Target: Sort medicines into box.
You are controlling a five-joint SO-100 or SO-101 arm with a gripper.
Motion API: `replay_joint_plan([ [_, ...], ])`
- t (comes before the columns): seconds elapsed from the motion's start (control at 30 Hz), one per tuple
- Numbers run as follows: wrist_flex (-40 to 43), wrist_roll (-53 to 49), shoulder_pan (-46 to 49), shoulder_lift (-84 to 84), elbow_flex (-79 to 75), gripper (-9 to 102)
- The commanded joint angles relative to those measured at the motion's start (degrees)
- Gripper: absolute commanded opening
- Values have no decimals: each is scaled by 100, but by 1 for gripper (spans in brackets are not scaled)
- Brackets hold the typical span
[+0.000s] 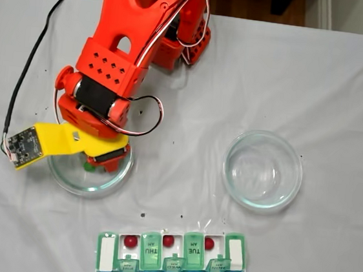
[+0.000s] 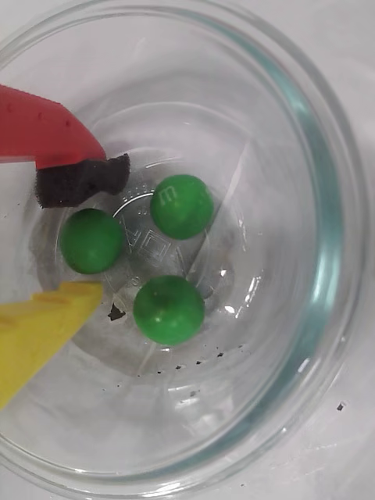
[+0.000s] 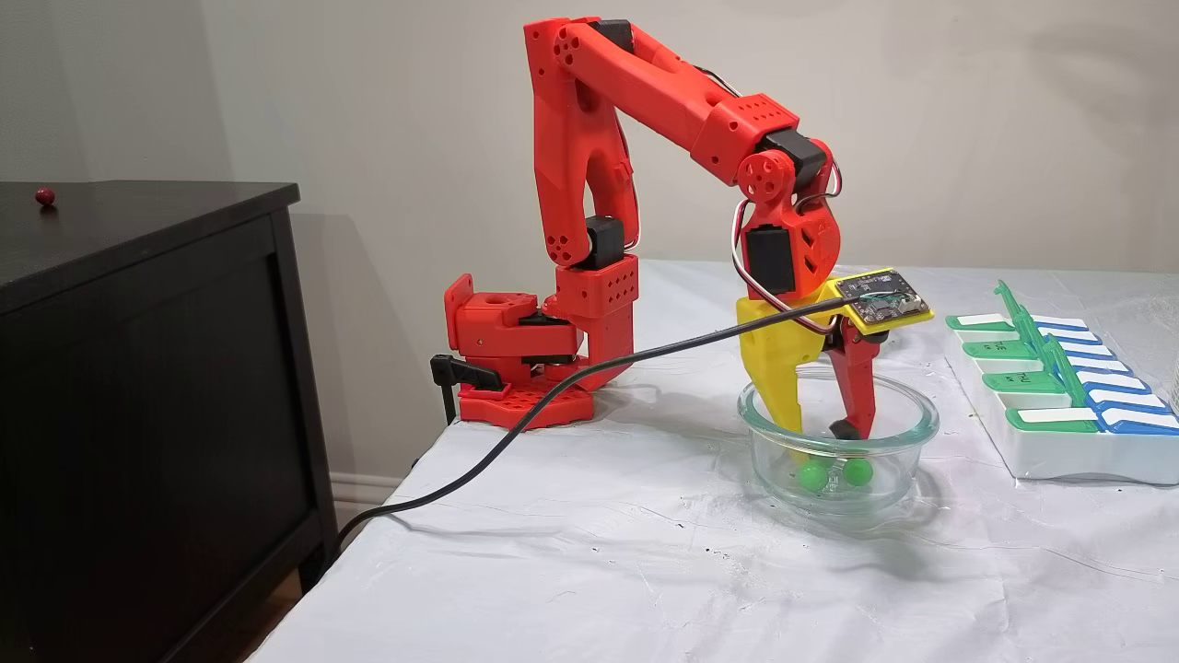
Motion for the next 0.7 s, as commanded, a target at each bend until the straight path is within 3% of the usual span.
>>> replay_joint_plan([
  [0.0, -53, 9, 26, 123, -53, 19],
  [0.4, -114, -18, -18, 26, -26, 13],
  [0.67, -105, 18, -53, -9, -26, 4],
])
